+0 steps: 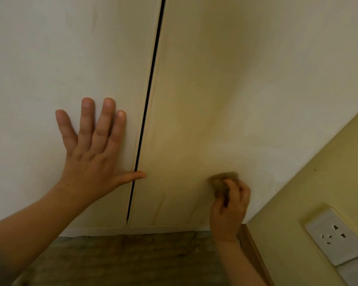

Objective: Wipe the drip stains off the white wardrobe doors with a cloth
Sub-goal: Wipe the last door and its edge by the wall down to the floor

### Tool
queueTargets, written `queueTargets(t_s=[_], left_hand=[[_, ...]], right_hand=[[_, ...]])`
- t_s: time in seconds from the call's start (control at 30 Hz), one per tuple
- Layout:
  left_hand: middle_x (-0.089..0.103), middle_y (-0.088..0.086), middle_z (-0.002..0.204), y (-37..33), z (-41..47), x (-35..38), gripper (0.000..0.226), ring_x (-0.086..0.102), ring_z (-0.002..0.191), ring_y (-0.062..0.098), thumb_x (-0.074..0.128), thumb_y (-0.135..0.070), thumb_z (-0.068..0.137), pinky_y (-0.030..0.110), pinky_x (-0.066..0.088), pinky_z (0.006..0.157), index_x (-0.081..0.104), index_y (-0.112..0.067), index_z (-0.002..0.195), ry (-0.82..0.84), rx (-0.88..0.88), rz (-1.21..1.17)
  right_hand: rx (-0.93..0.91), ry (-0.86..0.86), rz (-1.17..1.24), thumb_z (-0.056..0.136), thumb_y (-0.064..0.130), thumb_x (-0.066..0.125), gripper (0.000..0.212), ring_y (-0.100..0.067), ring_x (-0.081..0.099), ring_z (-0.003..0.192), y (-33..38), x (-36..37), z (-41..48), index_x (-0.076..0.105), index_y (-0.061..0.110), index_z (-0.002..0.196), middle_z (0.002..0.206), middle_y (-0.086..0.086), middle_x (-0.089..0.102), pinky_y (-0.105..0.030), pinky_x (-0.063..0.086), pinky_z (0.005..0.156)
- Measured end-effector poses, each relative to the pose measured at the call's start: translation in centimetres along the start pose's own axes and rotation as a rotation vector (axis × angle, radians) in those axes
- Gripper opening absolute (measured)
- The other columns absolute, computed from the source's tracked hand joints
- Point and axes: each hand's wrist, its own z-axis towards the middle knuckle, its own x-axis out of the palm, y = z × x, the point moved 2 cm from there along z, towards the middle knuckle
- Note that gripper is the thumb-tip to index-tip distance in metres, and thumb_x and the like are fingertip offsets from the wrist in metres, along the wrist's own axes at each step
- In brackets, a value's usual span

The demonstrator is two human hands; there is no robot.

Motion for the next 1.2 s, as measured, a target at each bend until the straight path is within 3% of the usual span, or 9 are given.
queueTargets(t_s=[0.13,0.3,0.47,0.53,0.7,0.83,0.97,1.07,1.2], left_hand=[[-0.023,0.008,0.163,0.0,0.1,0.1,0.13,-0.023,0.148,0.032,0.045,-0.091,0.072,0.058,-0.021,0.112,-0.005,-0.007,0.157,0.014,0.0,0.014],[-0.021,0.009,0.163,-0.1,0.0,0.0,0.13,-0.023,0.149,0.032,0.047,-0.09,0.072,0.059,-0.019,0.113,-0.004,-0.006,0.157,0.016,-0.002,0.009],[-0.02,0.01,0.164,-0.1,0.1,0.0,0.13,-0.021,0.149,0.033,0.047,-0.091,0.073,0.06,-0.018,0.113,-0.003,-0.006,0.157,0.013,0.008,0.01],[-0.02,0.01,0.164,0.0,0.0,0.1,0.13,-0.021,0.149,0.033,0.046,-0.091,0.073,0.061,-0.017,0.113,-0.002,-0.006,0.158,0.01,0.008,0.007],[-0.021,0.008,0.164,0.0,0.0,0.2,0.129,-0.022,0.149,0.032,0.044,-0.092,0.073,0.061,-0.016,0.112,-0.004,-0.007,0.158,0.012,0.0,-0.01],[-0.022,0.007,0.163,-0.1,0.0,0.1,0.127,-0.023,0.148,0.03,0.042,-0.092,0.075,0.065,-0.012,0.111,-0.005,-0.008,0.158,0.018,0.001,-0.034],[-0.021,0.008,0.164,-0.1,0.0,0.1,0.127,-0.023,0.148,0.031,0.043,-0.091,0.074,0.061,-0.016,0.112,-0.003,-0.007,0.158,0.009,0.007,-0.044],[-0.021,0.008,0.164,0.0,0.0,0.2,0.128,-0.023,0.148,0.031,0.043,-0.092,0.074,0.063,-0.014,0.111,-0.003,-0.007,0.158,0.015,0.02,-0.044],[-0.02,0.008,0.164,0.0,-0.1,0.3,0.128,-0.023,0.148,0.031,0.043,-0.092,0.074,0.071,-0.006,0.111,-0.003,-0.007,0.158,0.033,0.017,-0.046]], right_hand=[[0.018,0.125,0.04,0.084,0.003,0.051,0.027,-0.017,0.051,0.101,-0.2,-0.2,-2.0,0.064,0.008,0.106,0.112,0.007,0.046,-0.044,0.055,0.083],[0.222,-0.294,0.045,0.083,-0.001,0.056,0.023,-0.024,0.051,0.098,0.0,-4.1,3.6,0.059,-0.001,0.106,0.108,-0.021,0.054,-0.025,0.043,0.083],[0.135,-0.287,0.043,0.086,-0.008,0.057,0.026,-0.027,0.05,0.107,-0.8,-3.4,7.5,0.058,-0.006,0.112,0.113,-0.026,0.053,-0.007,0.035,0.09],[0.084,-0.223,0.024,0.082,-0.012,0.055,0.029,-0.029,0.05,0.107,-1.1,-2.6,5.4,0.06,-0.005,0.11,0.115,-0.025,0.052,-0.008,0.037,0.092],[0.079,0.123,-0.018,0.076,-0.019,0.058,0.038,-0.031,0.053,0.106,-4.4,-1.2,-1.8,0.065,0.003,0.106,0.114,0.002,0.045,-0.048,0.053,0.088],[0.206,-0.041,0.025,0.079,-0.006,0.053,0.029,-0.019,0.051,0.1,-3.6,-2.5,-0.7,0.061,0.003,0.106,0.109,-0.008,0.052,-0.023,0.046,0.085],[0.409,-0.394,0.091,0.091,0.006,0.057,0.027,-0.009,0.045,0.101,-4.3,-4.0,5.1,0.055,0.0,0.117,0.116,-0.016,0.052,-0.021,0.043,0.088],[0.379,-0.371,0.052,0.092,0.004,0.055,0.032,-0.016,0.046,0.109,-4.8,-4.0,6.9,0.053,-0.001,0.123,0.123,-0.021,0.051,-0.004,0.033,0.091],[0.248,-0.152,-0.035,0.082,-0.006,0.052,0.031,-0.022,0.045,0.107,-4.8,-2.6,2.3,0.056,-0.005,0.114,0.116,-0.025,0.051,-0.011,0.033,0.09]])
